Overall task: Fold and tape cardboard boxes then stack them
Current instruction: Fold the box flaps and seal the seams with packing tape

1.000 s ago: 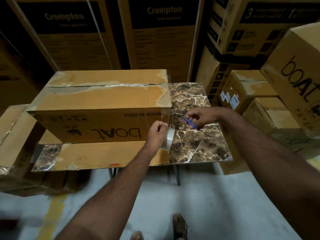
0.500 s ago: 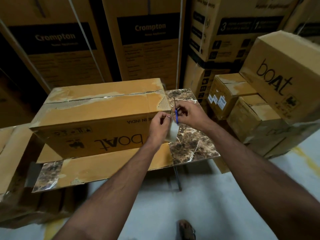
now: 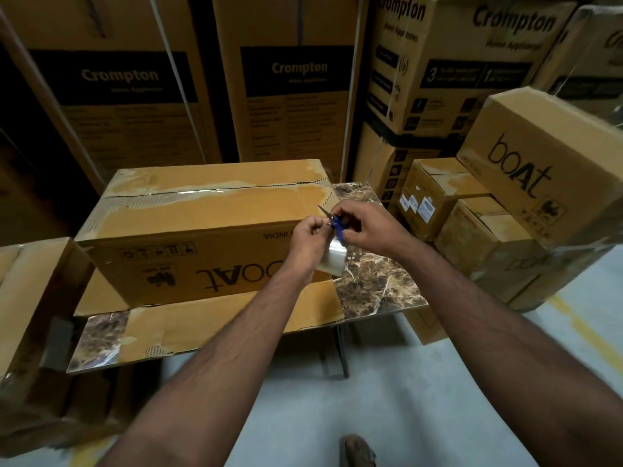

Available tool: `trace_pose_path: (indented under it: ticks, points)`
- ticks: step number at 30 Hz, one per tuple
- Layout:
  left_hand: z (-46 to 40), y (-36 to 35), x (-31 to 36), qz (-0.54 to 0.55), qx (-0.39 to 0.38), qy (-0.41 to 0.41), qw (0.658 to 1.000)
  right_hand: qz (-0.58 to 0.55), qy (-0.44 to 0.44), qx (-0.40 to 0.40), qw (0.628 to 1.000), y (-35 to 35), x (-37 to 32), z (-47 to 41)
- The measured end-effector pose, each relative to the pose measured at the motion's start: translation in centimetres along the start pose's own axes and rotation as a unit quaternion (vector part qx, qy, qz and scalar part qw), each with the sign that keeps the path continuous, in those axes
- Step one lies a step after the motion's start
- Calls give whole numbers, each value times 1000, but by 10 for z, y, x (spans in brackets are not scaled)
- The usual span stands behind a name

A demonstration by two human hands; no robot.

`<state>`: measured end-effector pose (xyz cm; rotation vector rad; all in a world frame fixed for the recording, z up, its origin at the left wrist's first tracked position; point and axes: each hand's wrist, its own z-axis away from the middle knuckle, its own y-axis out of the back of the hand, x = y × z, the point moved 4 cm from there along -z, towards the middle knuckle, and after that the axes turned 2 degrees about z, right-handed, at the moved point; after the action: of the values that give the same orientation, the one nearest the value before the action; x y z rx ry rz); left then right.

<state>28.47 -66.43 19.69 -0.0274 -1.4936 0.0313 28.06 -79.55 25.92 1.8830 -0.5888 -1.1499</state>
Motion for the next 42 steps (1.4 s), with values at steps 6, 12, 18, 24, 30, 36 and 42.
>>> trace_pose_path:
  ticks: [6,12,18,24,30,36,42]
  points:
    - [2,13,10,1,-3,4,1000,3,-17,-3,1000,-2,-8,-5]
    - [-7,22,18,-89,29,-53,994,-47,-36,72,996,-3,-9,-3]
    - [-17,32,37,-116,64,-73,988,-114,-89,190,971,10,-4,-2]
    - [-22,34,61,-45,35,-25,998,-151,-123,231,953,11,-11,-13]
    - [-40,29,83,-94,7,-102,990,-99,-98,210,968,-1,-18,-41]
    - [-92,37,90,-258,146,-258,920,-63,-49,261,962,-1,10,-73]
    - [-150,49,78,-436,225,-273,828,41,-111,3,993,-49,66,-131]
